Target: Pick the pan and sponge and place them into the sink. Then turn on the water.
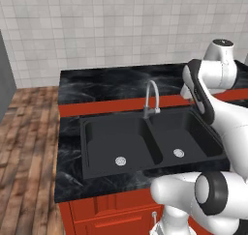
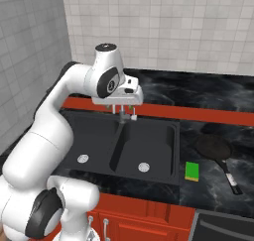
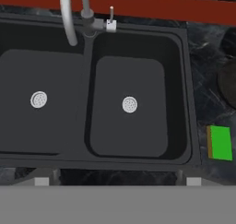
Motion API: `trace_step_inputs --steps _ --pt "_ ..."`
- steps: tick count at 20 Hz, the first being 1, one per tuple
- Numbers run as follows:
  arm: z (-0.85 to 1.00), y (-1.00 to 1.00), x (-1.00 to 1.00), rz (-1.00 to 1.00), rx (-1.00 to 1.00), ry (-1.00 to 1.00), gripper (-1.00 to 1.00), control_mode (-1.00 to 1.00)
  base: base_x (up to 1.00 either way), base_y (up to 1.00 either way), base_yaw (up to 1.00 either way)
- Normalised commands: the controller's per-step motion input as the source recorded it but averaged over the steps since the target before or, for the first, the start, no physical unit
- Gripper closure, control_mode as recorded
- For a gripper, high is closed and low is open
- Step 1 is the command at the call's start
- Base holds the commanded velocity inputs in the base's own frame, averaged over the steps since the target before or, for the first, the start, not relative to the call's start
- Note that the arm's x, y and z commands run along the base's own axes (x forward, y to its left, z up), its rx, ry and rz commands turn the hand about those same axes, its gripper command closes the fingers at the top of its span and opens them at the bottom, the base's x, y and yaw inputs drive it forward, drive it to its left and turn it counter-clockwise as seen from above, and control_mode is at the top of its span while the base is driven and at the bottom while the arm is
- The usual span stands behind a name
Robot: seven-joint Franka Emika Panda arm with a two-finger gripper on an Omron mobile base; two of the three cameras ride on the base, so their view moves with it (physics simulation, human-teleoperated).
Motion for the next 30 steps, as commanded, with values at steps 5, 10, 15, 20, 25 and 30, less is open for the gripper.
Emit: trace_step_inputs --steps 5,10,15,20,25,30 --pt "-0.06 -0.42 0.00 0.00 -0.05 0.00 -1.00 -1.00 0.00 0.00 0.00" --pt "-0.10 -0.42 0.00 0.00 -0.05 0.00 -1.00 -1.00 0.00 0.00 0.00" --pt "-0.11 -0.41 0.00 0.00 -0.05 0.00 -1.00 -1.00 0.00 0.00 0.00" --pt "-0.09 -0.42 0.00 0.00 -0.04 0.00 -1.00 -1.00 0.00 0.00 0.00" --pt "-0.06 -0.43 0.00 0.00 -0.02 0.00 -1.00 -1.00 0.00 0.00 0.00" --pt "-0.07 -0.42 0.00 0.00 -0.01 0.00 -1.00 -1.00 0.00 0.00 0.00"
